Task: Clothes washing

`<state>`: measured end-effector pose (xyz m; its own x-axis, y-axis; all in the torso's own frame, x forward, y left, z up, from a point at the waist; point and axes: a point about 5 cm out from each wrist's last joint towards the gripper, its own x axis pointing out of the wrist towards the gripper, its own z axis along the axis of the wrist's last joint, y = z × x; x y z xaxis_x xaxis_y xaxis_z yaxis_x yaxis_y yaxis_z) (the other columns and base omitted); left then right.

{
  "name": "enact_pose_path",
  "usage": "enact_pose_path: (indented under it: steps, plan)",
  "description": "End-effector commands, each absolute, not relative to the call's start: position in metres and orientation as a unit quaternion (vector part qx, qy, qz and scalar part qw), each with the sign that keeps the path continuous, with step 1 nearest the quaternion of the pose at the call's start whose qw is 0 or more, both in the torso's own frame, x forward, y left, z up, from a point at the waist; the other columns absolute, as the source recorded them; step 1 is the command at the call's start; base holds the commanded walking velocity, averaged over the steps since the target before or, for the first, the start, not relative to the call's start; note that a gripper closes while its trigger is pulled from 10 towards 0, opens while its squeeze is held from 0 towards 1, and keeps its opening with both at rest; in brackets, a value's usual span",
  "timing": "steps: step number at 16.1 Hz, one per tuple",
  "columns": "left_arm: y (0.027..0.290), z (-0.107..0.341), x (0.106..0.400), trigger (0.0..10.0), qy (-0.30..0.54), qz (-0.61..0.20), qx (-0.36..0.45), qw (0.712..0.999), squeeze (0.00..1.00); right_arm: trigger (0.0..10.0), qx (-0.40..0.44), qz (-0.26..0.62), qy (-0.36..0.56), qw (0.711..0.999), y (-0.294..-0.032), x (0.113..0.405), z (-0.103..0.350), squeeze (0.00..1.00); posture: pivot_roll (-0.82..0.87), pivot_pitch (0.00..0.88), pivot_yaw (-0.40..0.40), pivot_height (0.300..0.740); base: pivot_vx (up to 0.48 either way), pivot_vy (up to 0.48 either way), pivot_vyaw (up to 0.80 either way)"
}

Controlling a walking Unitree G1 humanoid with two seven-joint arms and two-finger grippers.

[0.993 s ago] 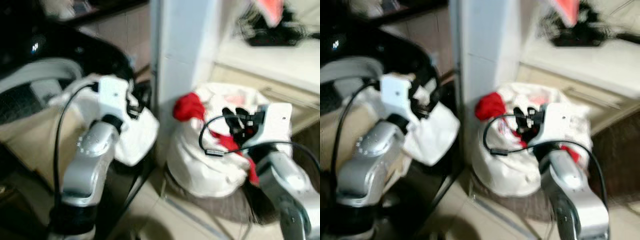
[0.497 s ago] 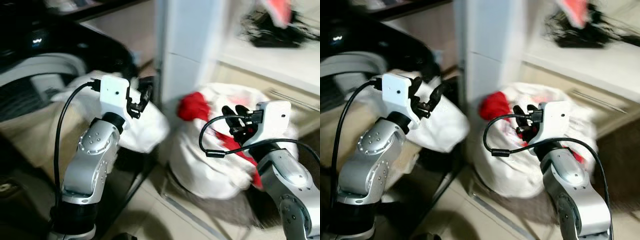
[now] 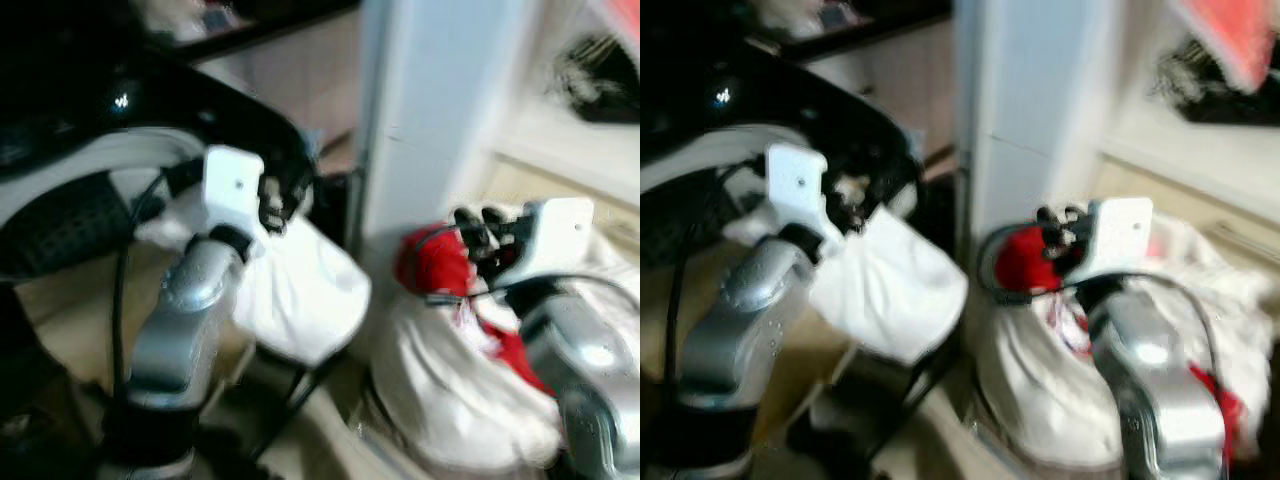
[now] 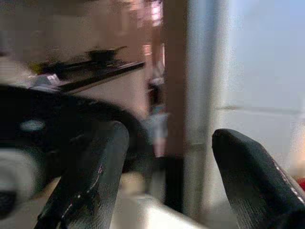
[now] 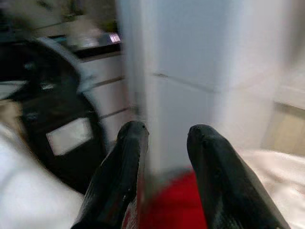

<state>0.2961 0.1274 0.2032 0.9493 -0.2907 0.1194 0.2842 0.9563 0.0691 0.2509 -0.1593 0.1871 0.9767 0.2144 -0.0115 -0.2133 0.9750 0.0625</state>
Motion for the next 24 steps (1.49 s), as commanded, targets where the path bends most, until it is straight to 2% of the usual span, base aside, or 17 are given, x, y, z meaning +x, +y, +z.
enact_pose_path:
  steps: [1,4,6,10,11,12,15,19,20,21,24]
  plan:
    - [0.122,0.207,0.296,10.0,-0.071,-0.154,0.018,0.985,0.00,10.0,0.024,0.094,0.007,0.995,-0.167,0.249,0.189,0.00,-0.10,0.028,-0.007,0.740,0.000,0.000,0.00]
    - [0.124,0.208,0.294,10.0,-0.068,-0.198,0.031,0.977,0.00,10.0,0.013,0.119,0.015,0.993,-0.168,0.246,0.187,0.00,-0.09,0.034,-0.009,0.740,0.000,0.000,0.00]
    - [0.136,0.213,0.299,10.0,-0.063,-0.201,0.067,0.975,0.00,10.0,0.004,0.171,0.020,0.985,-0.166,0.243,0.189,0.00,-0.09,0.035,-0.011,0.740,0.000,0.000,0.00]
    - [0.151,0.210,0.306,10.0,-0.002,-0.242,0.134,0.961,0.00,10.0,-0.026,0.241,0.027,0.970,-0.171,0.238,0.195,0.00,-0.09,0.032,-0.014,0.740,0.000,0.000,0.00]
    - [0.153,0.207,0.306,10.0,0.010,-0.252,0.150,0.956,0.24,10.0,-0.036,0.264,0.032,0.963,-0.171,0.236,0.197,0.00,-0.09,0.033,-0.014,0.740,0.000,0.000,0.00]
    - [0.154,0.207,0.307,10.0,0.014,-0.257,0.156,0.954,1.00,10.0,-0.040,0.288,0.038,0.956,-0.170,0.233,0.198,0.00,-0.09,0.033,-0.014,0.740,0.000,0.000,0.00]
    - [0.151,0.204,0.310,10.0,0.030,-0.276,0.160,0.947,1.00,10.0,-0.059,0.329,0.055,0.941,-0.171,0.227,0.199,0.00,-0.09,0.036,-0.016,0.740,0.000,0.000,0.00]
    - [0.158,0.202,0.321,10.0,0.046,-0.240,0.207,0.947,1.00,10.0,-0.063,0.351,0.072,0.931,-0.171,0.222,0.196,0.00,-0.10,0.036,-0.013,0.740,0.000,0.000,0.00]
    - [0.161,0.199,0.322,10.0,0.055,-0.230,0.222,0.946,0.56,10.0,-0.065,0.360,0.080,0.927,-0.171,0.220,0.195,0.00,-0.10,0.037,-0.013,0.740,0.000,0.000,0.00]
    - [0.165,0.198,0.324,10.0,0.058,-0.215,0.226,0.948,0.00,10.0,-0.068,0.365,0.085,0.925,-0.172,0.219,0.195,0.00,-0.10,0.037,-0.014,0.740,0.000,0.000,0.00]
    - [0.161,0.199,0.327,10.0,0.055,-0.235,0.192,0.951,0.00,10.0,-0.067,0.362,0.083,0.926,-0.173,0.221,0.196,0.00,-0.09,0.039,-0.020,0.740,0.000,0.000,0.00]
